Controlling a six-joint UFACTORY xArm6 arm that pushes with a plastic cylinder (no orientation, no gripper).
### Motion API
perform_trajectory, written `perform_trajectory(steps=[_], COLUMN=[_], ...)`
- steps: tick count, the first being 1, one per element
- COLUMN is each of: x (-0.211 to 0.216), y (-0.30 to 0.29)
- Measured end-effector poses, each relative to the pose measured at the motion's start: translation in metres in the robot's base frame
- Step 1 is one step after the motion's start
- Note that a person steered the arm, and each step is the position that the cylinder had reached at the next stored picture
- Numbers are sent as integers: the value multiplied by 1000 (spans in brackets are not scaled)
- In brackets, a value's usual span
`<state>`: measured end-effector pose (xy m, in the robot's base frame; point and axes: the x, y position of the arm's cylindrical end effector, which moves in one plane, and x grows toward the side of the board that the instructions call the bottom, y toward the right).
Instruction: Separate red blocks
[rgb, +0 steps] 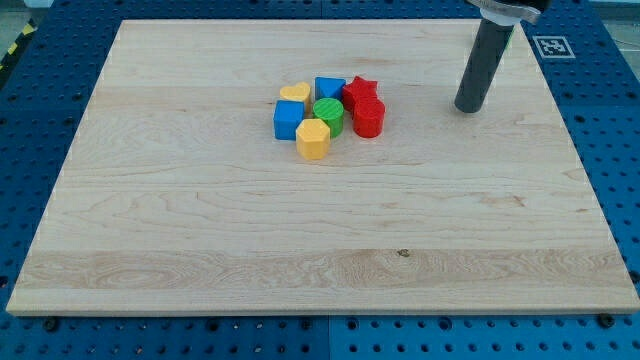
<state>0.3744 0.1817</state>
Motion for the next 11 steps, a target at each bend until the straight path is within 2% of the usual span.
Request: perform_trajectory(steps=[4, 5, 6, 8, 11], x=[60, 65, 65, 64, 51], y=[-27, -70, -116, -148, -145])
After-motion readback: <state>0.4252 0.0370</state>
